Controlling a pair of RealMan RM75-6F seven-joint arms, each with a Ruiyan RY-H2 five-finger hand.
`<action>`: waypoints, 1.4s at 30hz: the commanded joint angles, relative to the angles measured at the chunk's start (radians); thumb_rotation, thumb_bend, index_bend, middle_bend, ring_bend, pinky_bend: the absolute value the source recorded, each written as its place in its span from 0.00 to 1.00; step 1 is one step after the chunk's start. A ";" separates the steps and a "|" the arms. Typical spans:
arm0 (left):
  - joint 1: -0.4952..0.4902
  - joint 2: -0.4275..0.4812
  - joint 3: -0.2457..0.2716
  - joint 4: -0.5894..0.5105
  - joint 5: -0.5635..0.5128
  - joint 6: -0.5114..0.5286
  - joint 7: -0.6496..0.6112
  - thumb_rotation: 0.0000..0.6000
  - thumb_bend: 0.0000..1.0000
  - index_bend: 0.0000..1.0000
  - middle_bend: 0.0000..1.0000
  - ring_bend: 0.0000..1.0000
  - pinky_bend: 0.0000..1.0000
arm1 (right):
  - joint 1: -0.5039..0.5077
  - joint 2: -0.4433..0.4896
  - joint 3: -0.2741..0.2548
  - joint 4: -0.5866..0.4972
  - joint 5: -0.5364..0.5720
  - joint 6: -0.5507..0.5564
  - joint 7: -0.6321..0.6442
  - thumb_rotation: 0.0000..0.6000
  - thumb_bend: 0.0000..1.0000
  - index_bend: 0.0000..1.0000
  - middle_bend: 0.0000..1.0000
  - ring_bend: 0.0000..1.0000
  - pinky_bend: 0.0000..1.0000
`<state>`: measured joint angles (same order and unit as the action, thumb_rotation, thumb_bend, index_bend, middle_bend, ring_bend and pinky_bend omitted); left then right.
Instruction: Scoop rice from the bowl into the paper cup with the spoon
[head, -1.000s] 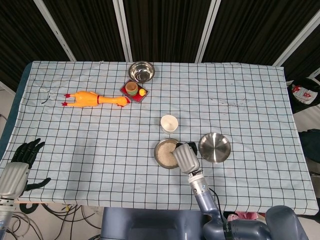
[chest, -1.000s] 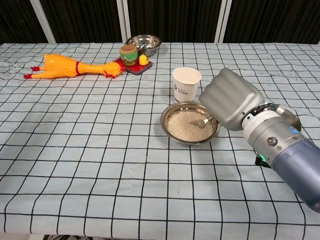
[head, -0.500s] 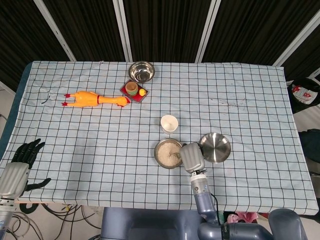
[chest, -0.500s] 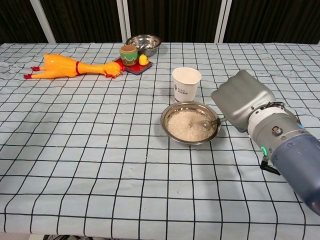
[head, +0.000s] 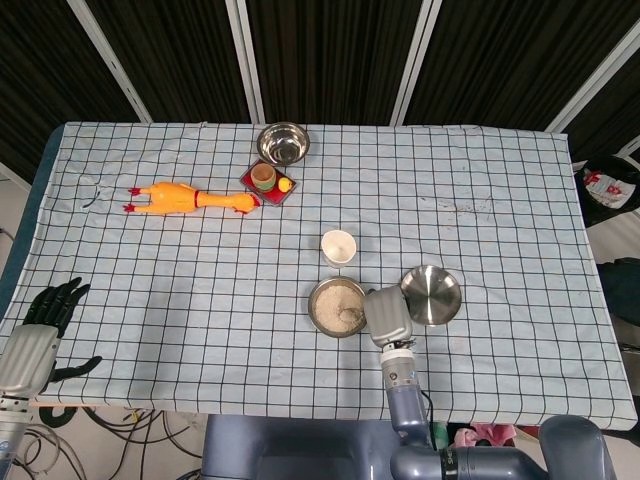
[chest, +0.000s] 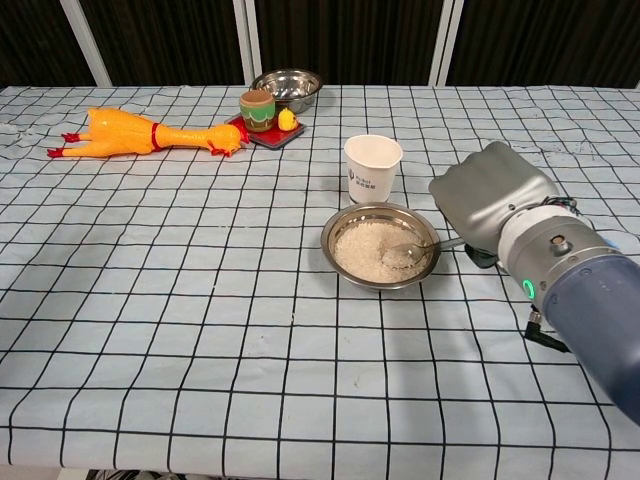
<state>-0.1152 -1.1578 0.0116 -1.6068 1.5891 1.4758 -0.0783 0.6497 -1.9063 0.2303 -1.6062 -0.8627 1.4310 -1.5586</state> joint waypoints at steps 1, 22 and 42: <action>0.000 0.000 0.000 0.000 -0.001 0.000 0.000 1.00 0.00 0.00 0.00 0.00 0.00 | 0.007 0.001 0.000 -0.006 0.004 0.005 -0.002 1.00 0.52 0.72 1.00 1.00 1.00; -0.001 0.001 -0.002 -0.002 -0.006 -0.004 -0.002 1.00 0.00 0.00 0.00 0.00 0.00 | 0.046 -0.014 0.044 -0.046 0.097 0.047 0.033 1.00 0.52 0.72 1.00 1.00 1.00; -0.002 0.003 -0.004 -0.008 -0.012 -0.009 -0.003 1.00 0.00 0.00 0.00 0.00 0.00 | 0.113 -0.018 0.072 -0.066 0.153 0.090 0.002 1.00 0.52 0.73 1.00 1.00 1.00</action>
<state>-0.1176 -1.1552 0.0077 -1.6145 1.5768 1.4669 -0.0807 0.7578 -1.9219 0.2974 -1.6701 -0.7173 1.5168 -1.5514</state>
